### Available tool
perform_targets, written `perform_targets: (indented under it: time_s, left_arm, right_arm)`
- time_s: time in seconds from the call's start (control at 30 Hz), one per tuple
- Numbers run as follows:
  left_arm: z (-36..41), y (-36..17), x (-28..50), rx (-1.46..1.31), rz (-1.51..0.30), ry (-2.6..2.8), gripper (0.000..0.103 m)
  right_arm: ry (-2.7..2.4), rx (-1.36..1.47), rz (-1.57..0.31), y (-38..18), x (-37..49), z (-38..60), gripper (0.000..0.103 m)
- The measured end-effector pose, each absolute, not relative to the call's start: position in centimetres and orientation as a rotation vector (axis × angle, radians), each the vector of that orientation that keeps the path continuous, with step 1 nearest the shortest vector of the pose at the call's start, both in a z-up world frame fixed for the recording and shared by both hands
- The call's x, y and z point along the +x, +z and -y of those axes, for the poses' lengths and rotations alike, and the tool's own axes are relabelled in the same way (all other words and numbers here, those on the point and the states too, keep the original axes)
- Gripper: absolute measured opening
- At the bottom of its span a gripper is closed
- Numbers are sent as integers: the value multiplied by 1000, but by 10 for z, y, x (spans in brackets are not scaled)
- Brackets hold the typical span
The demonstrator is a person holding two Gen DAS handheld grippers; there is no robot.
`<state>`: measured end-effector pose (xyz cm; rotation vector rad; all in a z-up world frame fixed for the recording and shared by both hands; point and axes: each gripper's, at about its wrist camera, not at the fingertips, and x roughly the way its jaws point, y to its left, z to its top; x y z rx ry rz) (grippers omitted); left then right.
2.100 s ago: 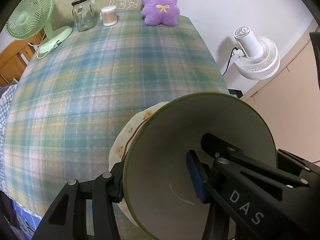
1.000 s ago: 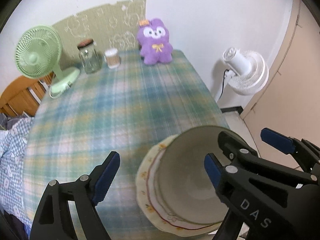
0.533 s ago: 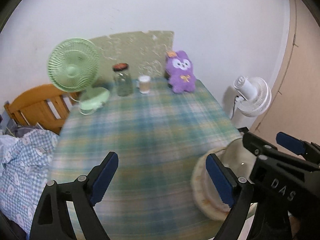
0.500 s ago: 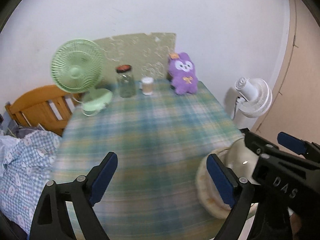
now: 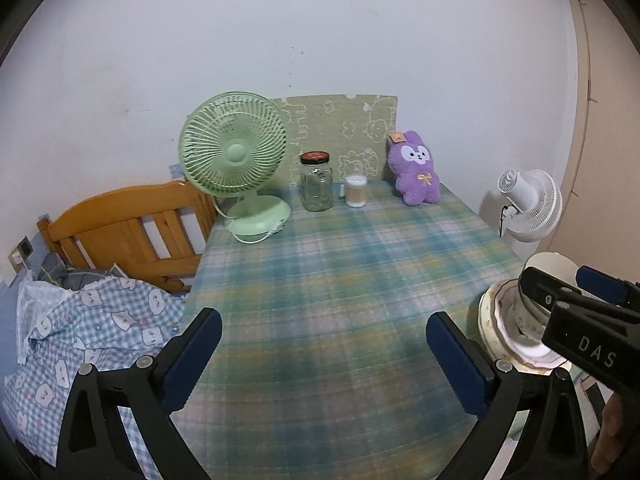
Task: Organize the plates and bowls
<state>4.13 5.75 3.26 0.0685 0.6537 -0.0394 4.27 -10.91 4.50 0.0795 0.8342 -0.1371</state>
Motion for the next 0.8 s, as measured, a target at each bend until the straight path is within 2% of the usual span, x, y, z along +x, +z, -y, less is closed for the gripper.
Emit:
perform_targets:
  time_s: [0.07,0.3,0.8]
  left_arm:
    - [-60,28,37,67,-645,-45,103]
    - [-69,8,15,54,-591,-32,103]
    - [-72,-19,-3,21,-564,22,103]
  right_arm:
    - [-125,64,-800,41,34,101,83]
    - [-98,64,-740,23,14,97,88]
    - [-59,51,-708,-7,-8,99,89]
